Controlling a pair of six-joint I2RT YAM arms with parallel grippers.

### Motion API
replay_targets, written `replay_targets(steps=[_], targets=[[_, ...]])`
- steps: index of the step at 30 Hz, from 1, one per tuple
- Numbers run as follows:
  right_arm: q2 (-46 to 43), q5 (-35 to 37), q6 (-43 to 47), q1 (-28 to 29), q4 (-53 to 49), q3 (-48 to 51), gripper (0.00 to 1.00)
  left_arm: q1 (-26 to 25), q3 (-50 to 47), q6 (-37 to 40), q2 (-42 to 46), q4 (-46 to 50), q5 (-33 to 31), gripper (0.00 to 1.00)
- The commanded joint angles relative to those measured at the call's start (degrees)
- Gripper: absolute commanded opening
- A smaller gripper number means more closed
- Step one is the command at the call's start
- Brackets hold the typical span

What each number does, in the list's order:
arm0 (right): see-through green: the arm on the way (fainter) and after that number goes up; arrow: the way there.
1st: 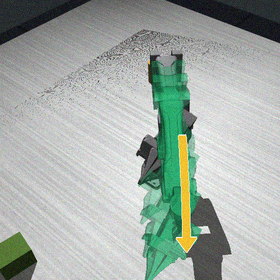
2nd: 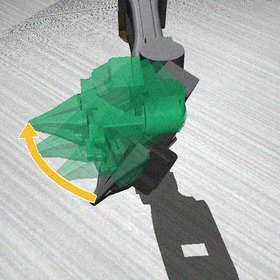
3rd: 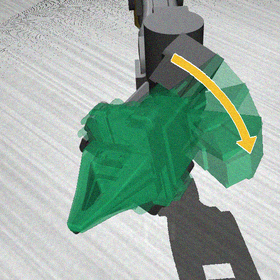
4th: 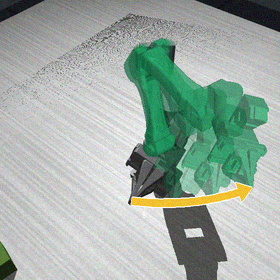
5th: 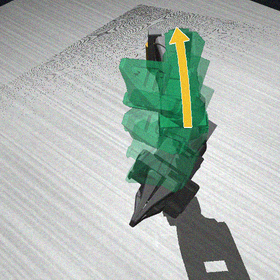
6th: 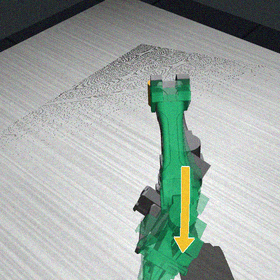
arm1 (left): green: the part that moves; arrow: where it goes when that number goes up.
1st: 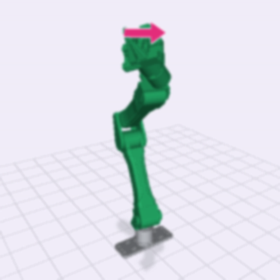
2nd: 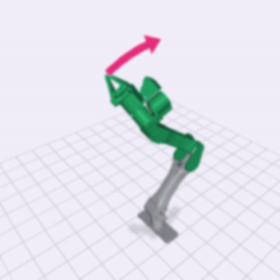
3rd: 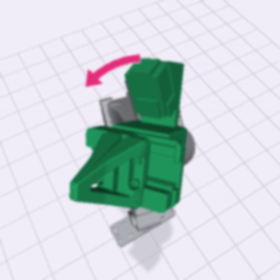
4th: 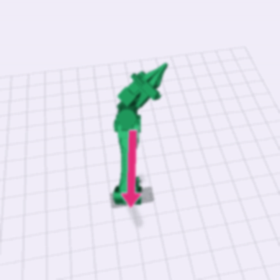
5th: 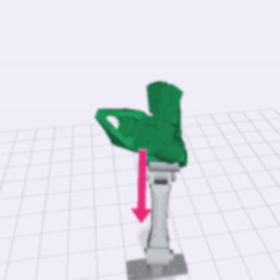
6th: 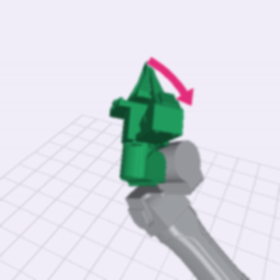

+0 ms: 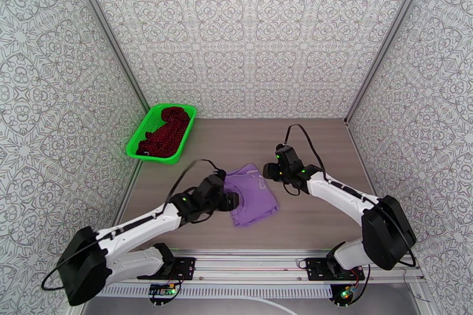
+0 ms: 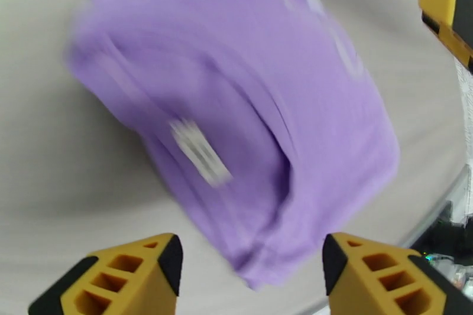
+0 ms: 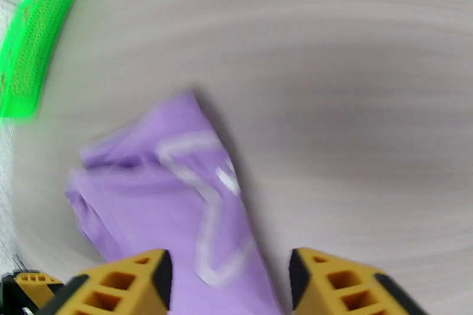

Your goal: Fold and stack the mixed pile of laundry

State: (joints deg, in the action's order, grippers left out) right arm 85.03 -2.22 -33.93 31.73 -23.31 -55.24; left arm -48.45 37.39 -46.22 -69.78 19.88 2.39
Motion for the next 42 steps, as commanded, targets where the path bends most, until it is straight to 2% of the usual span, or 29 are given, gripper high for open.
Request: replay_targets(steps=[1,4,9,20,25,27,29,39,42], targets=[[0.2,-6.3,5.4,-0.5,-4.4,1.6,0.62,-2.8,0.9,-8.5,-4.4,0.0,3.5,0.63],[-0.7,-7.6,5.4,-0.4,-3.0,3.9,0.62,-4.3,2.9,-10.5,-7.9,3.6,1.7,0.59],[-2.3,-8.6,5.3,-0.5,-1.3,6.2,0.62,-5.7,4.7,-12.3,-9.0,6.0,0.3,0.59],[-0.2,-10.5,4.3,-0.5,1.9,9.1,0.62,-5.8,4.7,-13.5,-12.0,5.2,-2.0,0.42],[0.2,-11.9,3.7,-0.5,2.9,10.5,0.62,-5.9,4.1,-14.1,-13.2,4.0,-2.4,0.28],[0.0,-12.1,3.4,-0.4,3.2,11.3,0.62,-5.9,4.1,-14.2,-12.9,4.6,-3.2,0.17],[0.0,-12.6,3.1,-0.5,3.7,12.1,0.62,-6.0,4.1,-14.4,-12.3,5.4,-4.2,0.00],[3.5,-18.2,-0.1,-0.4,10.6,17.1,0.60,-6.3,1.8,-15.8,-7.4,9.3,-5.6,0.00],[5.0,-18.2,-1.2,-0.4,11.7,17.9,0.54,-6.4,0.1,-16.8,-5.7,10.3,-6.0,0.00]])
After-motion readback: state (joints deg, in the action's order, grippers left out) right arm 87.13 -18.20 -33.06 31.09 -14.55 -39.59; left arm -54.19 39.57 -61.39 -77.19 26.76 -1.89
